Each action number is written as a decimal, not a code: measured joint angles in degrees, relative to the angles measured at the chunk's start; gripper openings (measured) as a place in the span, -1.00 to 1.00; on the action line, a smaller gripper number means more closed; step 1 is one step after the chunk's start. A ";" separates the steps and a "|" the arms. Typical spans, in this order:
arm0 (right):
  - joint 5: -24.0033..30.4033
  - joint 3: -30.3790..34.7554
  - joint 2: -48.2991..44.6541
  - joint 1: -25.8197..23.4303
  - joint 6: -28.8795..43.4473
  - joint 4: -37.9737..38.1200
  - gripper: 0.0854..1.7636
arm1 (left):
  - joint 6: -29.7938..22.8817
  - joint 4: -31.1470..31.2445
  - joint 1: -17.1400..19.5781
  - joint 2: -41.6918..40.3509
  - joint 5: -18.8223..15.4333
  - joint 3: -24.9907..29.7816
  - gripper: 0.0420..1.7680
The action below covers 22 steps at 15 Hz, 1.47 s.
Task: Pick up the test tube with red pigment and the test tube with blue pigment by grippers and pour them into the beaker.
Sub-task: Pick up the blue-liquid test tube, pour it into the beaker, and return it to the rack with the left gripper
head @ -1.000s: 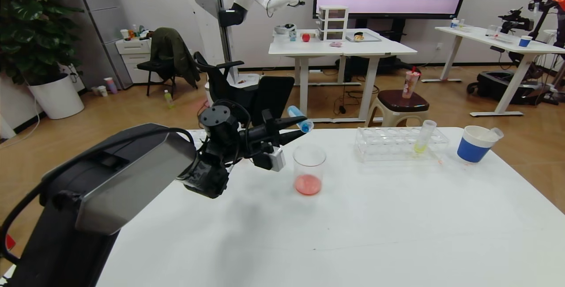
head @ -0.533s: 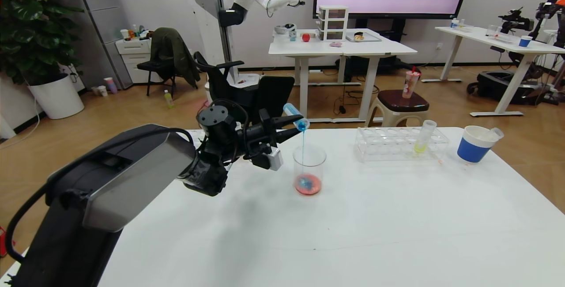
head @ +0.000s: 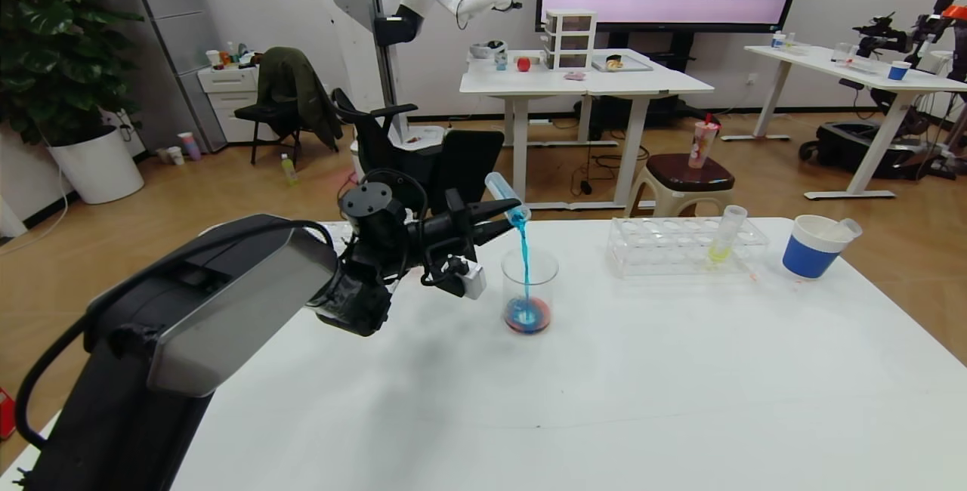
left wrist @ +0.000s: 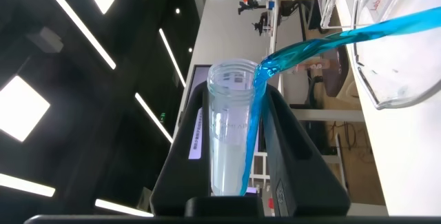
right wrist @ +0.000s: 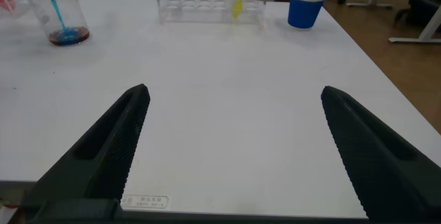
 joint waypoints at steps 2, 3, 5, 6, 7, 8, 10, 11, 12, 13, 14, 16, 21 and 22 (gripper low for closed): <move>0.00 0.00 0.00 -0.02 0.00 0.00 0.97 | 2.26 0.00 0.02 0.15 -0.57 0.00 -0.49; 0.00 0.00 0.00 -0.02 -0.01 0.00 0.97 | 3.45 0.00 0.07 0.22 -1.10 0.00 -0.49; 0.00 0.00 0.00 -0.02 -0.01 0.00 0.97 | 5.27 0.02 0.21 0.30 -1.76 0.00 -0.49; 0.00 0.00 0.00 -0.02 -0.01 0.00 0.97 | 5.60 -0.02 0.27 0.33 -1.82 0.00 -0.49; 0.00 0.00 0.00 -0.02 -0.01 0.00 0.97 | 5.68 0.00 0.27 0.33 -1.90 0.00 -0.49; 0.00 0.00 0.00 -0.02 -0.01 0.00 0.97 | 5.62 0.02 0.27 0.33 -1.95 0.00 -0.49; 0.00 0.00 0.00 -0.02 -0.04 0.00 0.97 | 5.21 0.00 0.24 0.30 -1.93 0.00 -0.49; 0.00 0.00 0.00 -0.02 -0.04 0.00 0.97 | 4.80 -0.02 0.21 0.28 -1.99 0.00 -0.49; 0.00 0.00 0.00 -0.02 -0.01 0.00 0.97 | 3.97 0.00 0.18 0.26 -2.12 0.02 -0.49; 0.00 0.00 0.00 -0.02 -0.01 0.00 0.97 | 2.27 -0.06 0.05 0.24 -1.99 0.02 -0.49; 0.00 0.00 0.00 -0.02 -0.01 0.00 0.97 | -0.48 -0.55 -0.12 0.17 -1.57 0.02 -0.49; 0.00 0.00 0.00 -0.02 -0.01 0.00 0.97 | -8.81 -3.63 -0.87 -0.27 1.27 0.02 -0.49; 0.00 0.00 0.00 -0.02 -0.01 0.00 0.97 | -34.23 -10.50 -7.17 -3.85 34.23 0.91 -0.49; -0.02 0.00 0.00 -0.02 0.00 0.00 0.97 | -38.40 -10.01 -8.94 -5.32 43.12 0.91 -0.49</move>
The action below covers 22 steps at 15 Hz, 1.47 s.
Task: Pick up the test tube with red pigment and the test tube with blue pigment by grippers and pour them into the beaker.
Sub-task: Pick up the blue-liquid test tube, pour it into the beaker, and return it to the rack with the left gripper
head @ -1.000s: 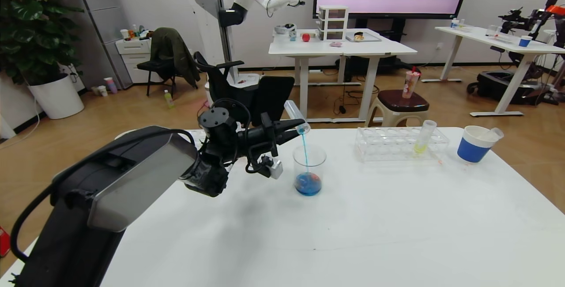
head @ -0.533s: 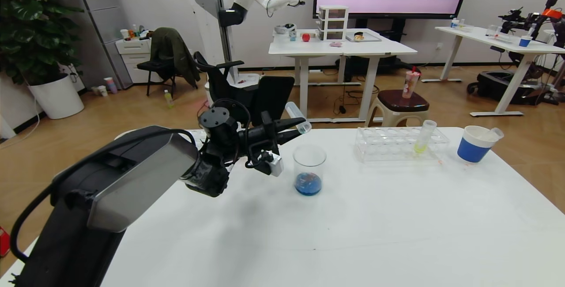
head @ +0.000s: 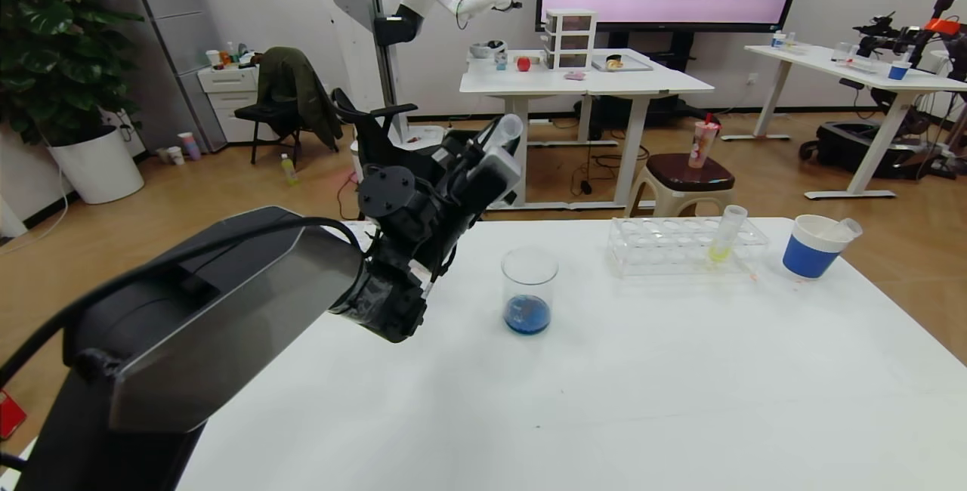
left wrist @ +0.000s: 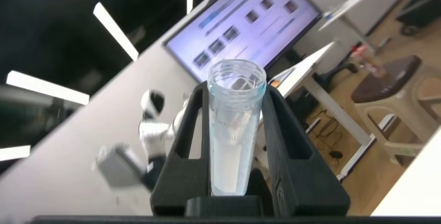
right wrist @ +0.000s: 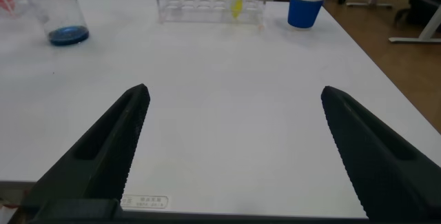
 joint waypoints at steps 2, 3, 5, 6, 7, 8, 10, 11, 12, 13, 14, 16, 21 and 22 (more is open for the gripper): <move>0.02 0.00 0.00 0.00 -0.01 0.00 0.97 | -7.58 3.80 -3.21 -3.73 14.37 0.05 -0.49; 0.02 0.00 0.00 0.00 -0.01 0.00 0.97 | -11.37 6.03 -4.28 -5.49 19.20 0.11 -0.49; 0.00 0.00 0.00 0.00 0.00 0.00 0.97 | -20.65 12.96 -6.07 -9.11 28.90 0.41 -0.49; 0.02 0.00 0.00 0.00 -0.01 0.00 0.97 | -25.88 18.09 -6.95 -11.12 32.06 0.77 -0.49; 0.02 0.00 0.00 0.00 -0.01 0.00 0.97 | -31.01 23.16 -7.64 -13.53 33.80 1.76 -0.49; 0.00 0.00 0.00 0.05 0.00 0.00 0.97 | -34.73 26.31 -8.05 -15.82 34.50 3.99 -0.49; 0.00 0.00 0.00 0.00 0.00 0.00 0.97 | -38.71 28.54 -8.13 -19.91 35.01 10.41 -0.49; 0.04 0.00 0.00 0.00 0.00 0.00 0.97 | -40.00 28.06 -8.05 -21.77 35.12 14.10 -0.49; 0.02 0.00 0.00 0.00 0.00 0.00 0.97 | -40.85 26.05 -8.05 -23.36 35.10 17.80 -0.49; 0.02 0.00 0.00 0.00 0.00 0.00 0.97 | -41.23 23.74 -8.00 -24.65 35.05 21.11 -0.49; 0.02 0.00 0.00 0.00 -0.01 0.00 0.97 | -41.48 21.20 -7.74 -25.72 35.02 24.20 -0.49; 0.02 0.00 0.00 0.00 -0.04 0.00 0.97 | -41.70 17.81 -5.92 -27.65 34.79 29.22 -0.49; 0.02 0.00 0.00 0.00 -0.01 0.02 0.97 | -42.53 17.26 7.55 -31.95 28.45 34.40 -0.49; 0.04 0.00 0.00 0.02 0.00 0.00 0.97 | -43.41 17.29 11.36 -32.59 26.53 35.02 -0.49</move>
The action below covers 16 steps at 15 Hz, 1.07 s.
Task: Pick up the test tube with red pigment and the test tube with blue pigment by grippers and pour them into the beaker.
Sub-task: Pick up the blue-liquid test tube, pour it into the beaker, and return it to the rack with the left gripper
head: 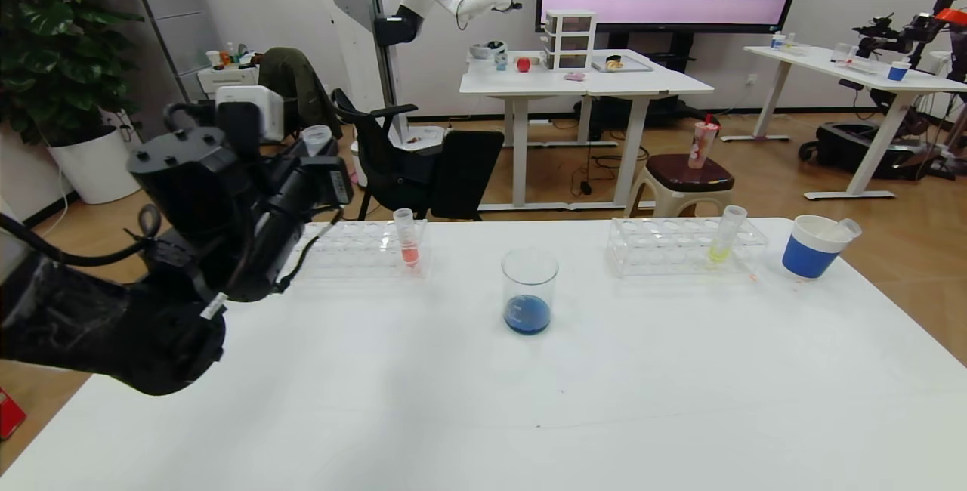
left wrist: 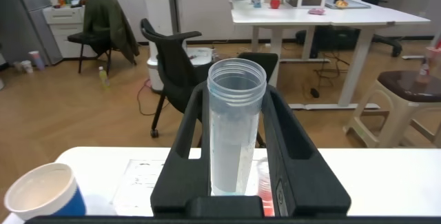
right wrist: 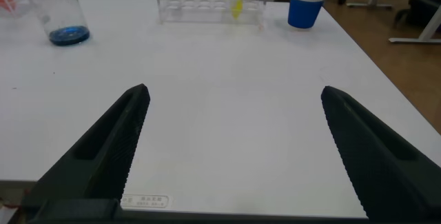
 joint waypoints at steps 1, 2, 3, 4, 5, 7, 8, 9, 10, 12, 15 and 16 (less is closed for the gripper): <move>-0.01 0.00 0.00 -0.02 -0.01 0.00 0.97 | -0.96 0.06 3.55 -0.39 -1.66 0.41 -0.49; -0.01 0.00 0.00 -0.02 -0.01 0.00 0.97 | -1.82 0.09 6.91 -0.57 -3.12 0.67 -0.49; -0.01 0.00 0.00 -0.02 -0.01 0.00 0.97 | -2.65 0.09 10.30 -0.55 -4.83 0.83 -0.49; -0.01 0.00 0.00 -0.02 0.00 0.00 0.97 | -3.17 0.09 13.17 -0.24 -6.58 0.89 -0.49; -0.01 0.00 0.00 -0.02 0.00 0.00 0.97 | -3.45 0.06 15.96 0.28 -8.29 0.74 -0.49; -0.01 0.00 0.00 -0.02 -0.01 0.02 0.97 | -4.06 -0.09 20.82 2.23 -10.86 -0.33 -0.49; -0.01 0.00 0.00 -0.02 -0.01 0.00 0.97 | -4.68 -0.11 22.78 3.64 -11.33 -1.27 -0.49; -0.04 0.00 0.00 -0.02 -0.04 0.00 0.97 | -5.12 -0.17 24.21 5.24 -11.39 -2.45 -0.49; -0.04 0.00 0.00 -0.02 0.00 0.00 0.97 | -5.28 -0.20 25.32 6.84 -11.43 -3.77 -0.49; -0.01 0.00 0.00 -0.02 -0.01 0.02 0.97 | -5.34 -0.20 27.11 10.08 -11.43 -6.69 -0.49; -0.01 0.00 0.00 -0.02 -0.04 0.00 0.97 | -5.32 -0.24 28.65 15.02 -11.24 -10.50 -0.49; -0.01 0.00 0.00 -0.02 -0.01 0.00 0.97 | -5.30 -0.27 29.04 16.59 -11.22 -11.43 -0.49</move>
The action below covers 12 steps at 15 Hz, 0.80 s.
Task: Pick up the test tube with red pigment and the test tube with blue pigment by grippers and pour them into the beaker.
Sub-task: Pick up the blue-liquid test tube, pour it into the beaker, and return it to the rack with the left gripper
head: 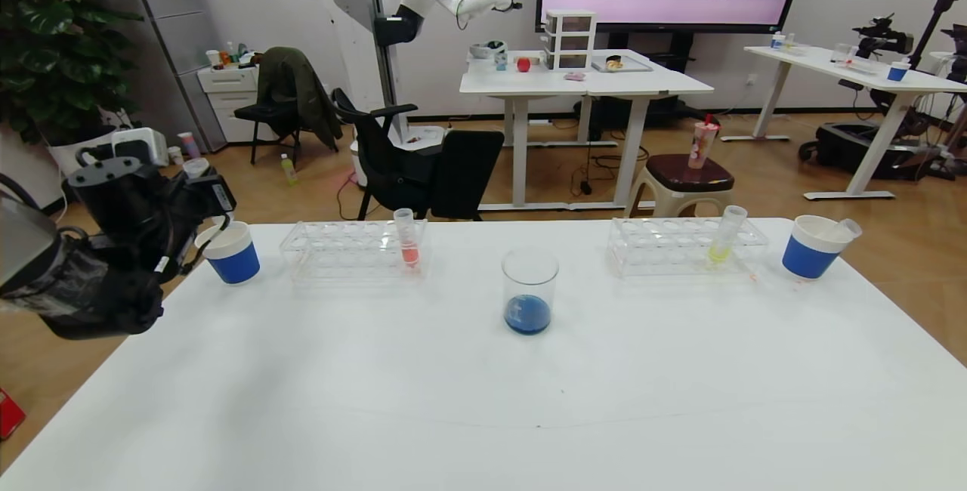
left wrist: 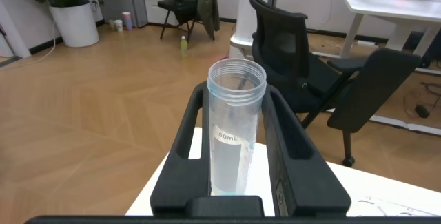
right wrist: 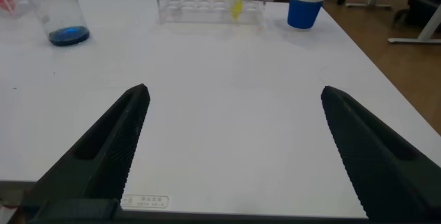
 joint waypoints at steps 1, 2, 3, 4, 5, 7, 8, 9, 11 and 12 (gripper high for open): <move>0.00 0.00 0.00 0.00 0.00 0.00 0.97 | 0.02 -0.06 0.38 1.33 -0.04 -0.61 -0.49; -0.02 0.00 0.00 0.00 0.00 0.00 0.97 | 0.07 -0.65 0.82 2.65 -0.02 -1.05 -0.49; -0.02 0.00 0.00 0.00 0.00 0.00 0.97 | 0.10 -2.02 1.10 4.02 -0.04 -1.46 -0.49; 0.00 0.00 0.00 0.00 0.00 0.00 0.97 | 0.13 -3.45 1.29 5.33 -0.02 -1.79 -0.49; 0.00 0.00 0.00 0.02 0.00 0.00 0.97 | 0.24 -4.58 1.34 6.56 -0.02 -2.17 -0.49; -0.02 0.00 0.00 0.00 0.00 -0.02 0.97 | 0.35 -5.66 1.35 8.61 -0.02 -2.39 -0.49; 0.00 0.00 0.00 0.00 0.01 0.00 0.97 | 0.40 -5.80 1.40 9.31 0.05 -2.34 -0.49; 0.00 0.00 0.00 0.00 0.00 0.00 0.97 | 0.40 -5.85 1.40 9.85 0.07 -2.21 -0.49; 0.00 0.00 0.00 0.00 0.00 0.00 0.97 | 0.27 -5.88 1.43 10.42 0.13 -2.04 -0.49; 0.00 0.00 0.00 0.00 0.01 0.00 0.97 | 0.24 -5.83 1.43 10.58 0.13 -1.93 -0.44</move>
